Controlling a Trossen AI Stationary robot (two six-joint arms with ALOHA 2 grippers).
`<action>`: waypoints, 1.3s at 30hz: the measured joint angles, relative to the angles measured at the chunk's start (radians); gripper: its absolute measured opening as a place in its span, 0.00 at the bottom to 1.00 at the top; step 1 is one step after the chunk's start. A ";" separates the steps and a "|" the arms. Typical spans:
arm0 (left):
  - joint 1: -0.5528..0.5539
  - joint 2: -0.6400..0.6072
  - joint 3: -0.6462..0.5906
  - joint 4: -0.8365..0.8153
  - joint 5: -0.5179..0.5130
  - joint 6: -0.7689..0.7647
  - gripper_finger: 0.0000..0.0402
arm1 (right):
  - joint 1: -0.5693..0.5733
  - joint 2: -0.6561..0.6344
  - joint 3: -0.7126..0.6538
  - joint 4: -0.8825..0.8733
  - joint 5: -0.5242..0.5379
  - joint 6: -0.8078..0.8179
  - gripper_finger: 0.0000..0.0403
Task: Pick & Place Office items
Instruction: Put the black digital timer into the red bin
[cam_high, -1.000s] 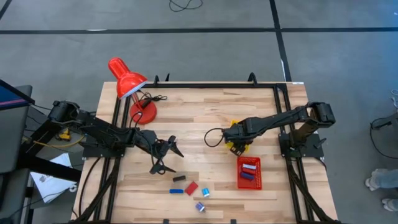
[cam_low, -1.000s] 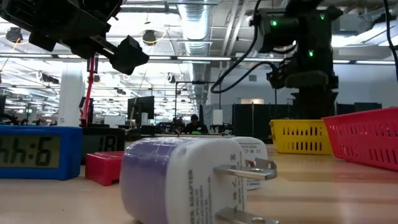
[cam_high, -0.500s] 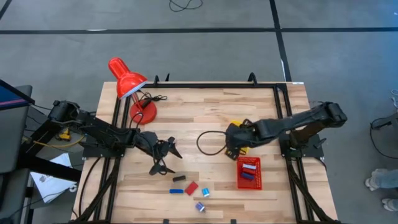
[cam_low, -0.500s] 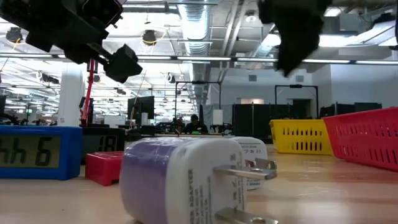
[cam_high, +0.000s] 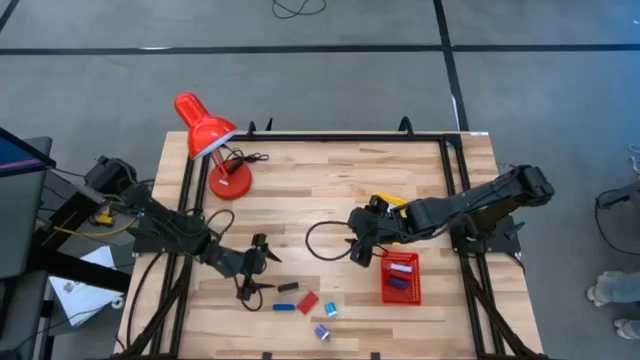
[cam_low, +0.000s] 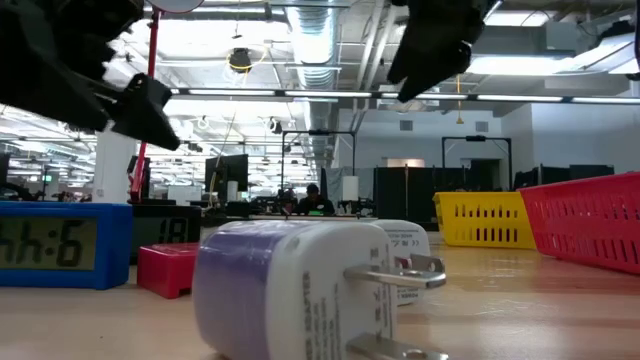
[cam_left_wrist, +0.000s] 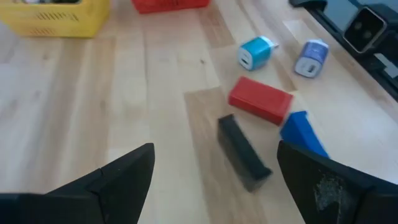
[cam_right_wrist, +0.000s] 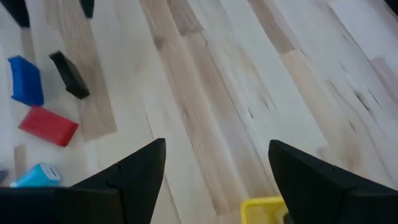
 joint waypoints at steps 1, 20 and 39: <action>-0.016 0.011 0.000 0.002 -0.012 -0.016 0.82 | -0.004 0.003 0.001 0.007 0.001 0.003 0.69; -0.060 0.250 0.000 0.165 -0.046 -0.165 0.82 | -0.028 0.045 0.002 0.010 -0.006 0.007 0.69; -0.040 0.386 0.000 0.289 -0.078 -0.169 0.66 | -0.028 0.044 0.002 0.010 -0.008 0.008 0.69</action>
